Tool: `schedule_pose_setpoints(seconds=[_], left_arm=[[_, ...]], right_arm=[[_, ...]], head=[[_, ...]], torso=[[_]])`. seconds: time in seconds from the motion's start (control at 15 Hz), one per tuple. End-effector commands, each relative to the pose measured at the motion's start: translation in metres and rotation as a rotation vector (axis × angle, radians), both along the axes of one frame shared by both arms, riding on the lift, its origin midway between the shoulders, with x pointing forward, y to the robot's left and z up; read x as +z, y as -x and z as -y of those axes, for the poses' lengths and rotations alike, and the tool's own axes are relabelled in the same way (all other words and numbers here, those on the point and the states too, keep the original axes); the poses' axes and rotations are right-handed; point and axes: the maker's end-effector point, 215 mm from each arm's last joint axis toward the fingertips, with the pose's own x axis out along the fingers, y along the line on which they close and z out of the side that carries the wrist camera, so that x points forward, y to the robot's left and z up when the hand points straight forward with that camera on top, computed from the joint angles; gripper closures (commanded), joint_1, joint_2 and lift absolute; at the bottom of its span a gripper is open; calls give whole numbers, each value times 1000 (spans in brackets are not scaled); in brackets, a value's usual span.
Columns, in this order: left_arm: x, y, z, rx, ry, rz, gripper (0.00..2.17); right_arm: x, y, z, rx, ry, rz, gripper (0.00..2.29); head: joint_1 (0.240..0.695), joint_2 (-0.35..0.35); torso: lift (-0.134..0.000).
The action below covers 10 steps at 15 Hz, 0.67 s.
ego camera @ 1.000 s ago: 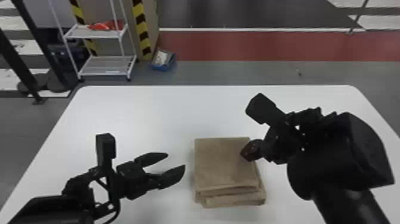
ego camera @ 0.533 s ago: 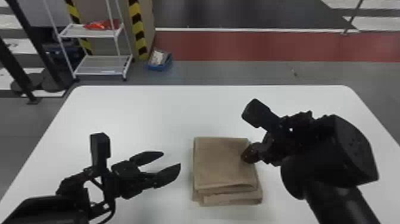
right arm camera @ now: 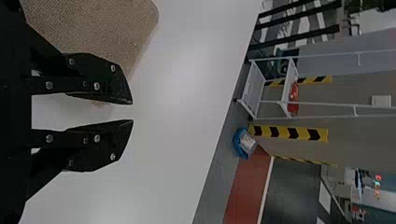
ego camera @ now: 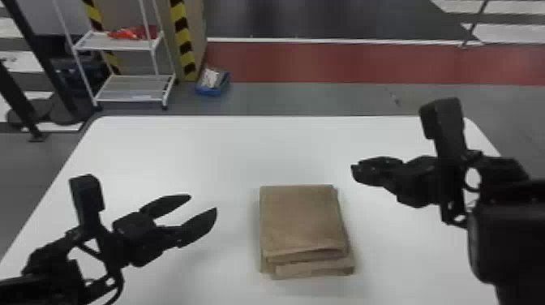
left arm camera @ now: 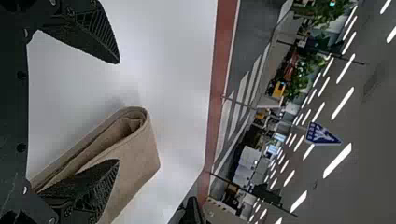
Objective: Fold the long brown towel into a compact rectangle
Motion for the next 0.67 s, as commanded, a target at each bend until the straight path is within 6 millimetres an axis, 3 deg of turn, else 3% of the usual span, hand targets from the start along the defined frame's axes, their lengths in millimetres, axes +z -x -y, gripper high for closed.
schedule_pose_setpoints(seconds=[0.0, 0.2, 0.33, 0.4, 0.6], left_arm=[[22, 11, -26, 97, 30, 67, 117], [43, 17, -72, 307, 6, 178, 113], [59, 23, -86, 430, -49, 278, 117], [69, 29, -84, 473, -93, 345, 117], [74, 56, -44, 516, -274, 467, 117]], right_arm=[[-12, 32, 6, -59, -83, 49, 6], [1, 38, 3, -144, -98, 208, 66], [7, 40, 9, -190, -94, 259, 83], [8, 42, 10, -202, -84, 282, 83], [14, 58, 20, -242, -33, 422, 83]], head=[[695, -12], [695, 26], [695, 59], [695, 70], [695, 81]], torso=[[-124], [-124], [-124], [-124], [-124]])
